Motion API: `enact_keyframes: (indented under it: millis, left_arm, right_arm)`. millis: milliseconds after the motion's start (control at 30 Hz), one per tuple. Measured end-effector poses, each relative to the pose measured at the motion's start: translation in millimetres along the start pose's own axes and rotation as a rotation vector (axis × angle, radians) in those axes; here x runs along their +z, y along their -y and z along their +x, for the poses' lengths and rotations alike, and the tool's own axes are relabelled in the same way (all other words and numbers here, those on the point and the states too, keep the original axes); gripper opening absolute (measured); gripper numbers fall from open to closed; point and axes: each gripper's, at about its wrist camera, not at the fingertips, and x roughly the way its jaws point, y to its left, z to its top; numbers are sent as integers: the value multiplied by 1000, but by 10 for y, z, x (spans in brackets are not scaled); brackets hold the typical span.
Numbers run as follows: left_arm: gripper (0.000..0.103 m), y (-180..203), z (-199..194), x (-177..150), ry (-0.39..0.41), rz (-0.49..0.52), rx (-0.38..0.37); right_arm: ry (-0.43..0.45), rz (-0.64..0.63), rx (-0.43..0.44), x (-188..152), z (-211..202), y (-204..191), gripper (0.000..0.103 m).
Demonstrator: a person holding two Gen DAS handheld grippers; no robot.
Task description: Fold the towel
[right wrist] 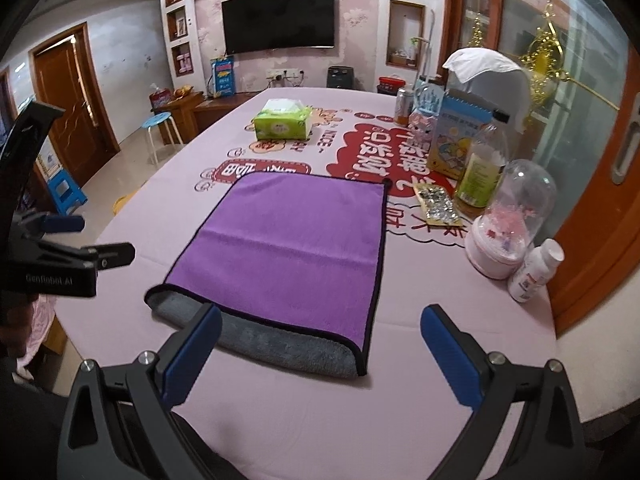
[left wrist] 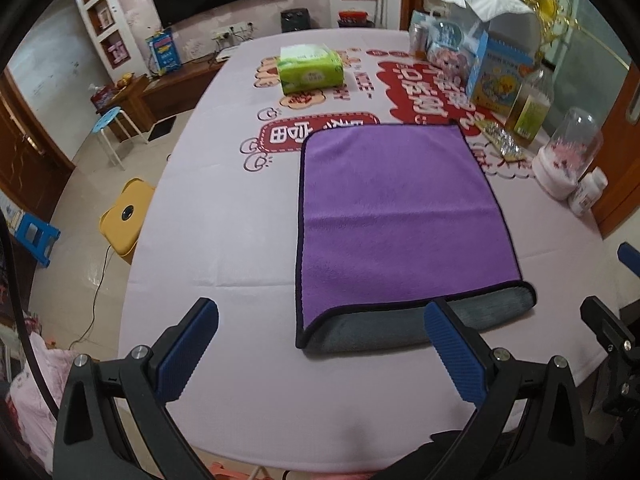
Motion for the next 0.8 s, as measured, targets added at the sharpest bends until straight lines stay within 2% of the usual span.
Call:
enact_keyframes:
  millis: [333, 500, 600, 800]
  left_arm:
    - [102, -45, 668, 51, -149, 64, -24]
    - [102, -83, 968, 42, -209, 80, -28]
    - [102, -77, 1097, 4, -225, 109, -28]
    - [102, -74, 1317, -51, -250, 162, -69]
  right_arm:
    - [-106, -60, 31, -235, 489, 47, 100]
    - [-185, -46, 47, -344, 764, 71, 93]
    - [-219, -38, 44, -401, 902, 89, 91]
    - [-273, -31, 36, -484, 1122, 123, 80]
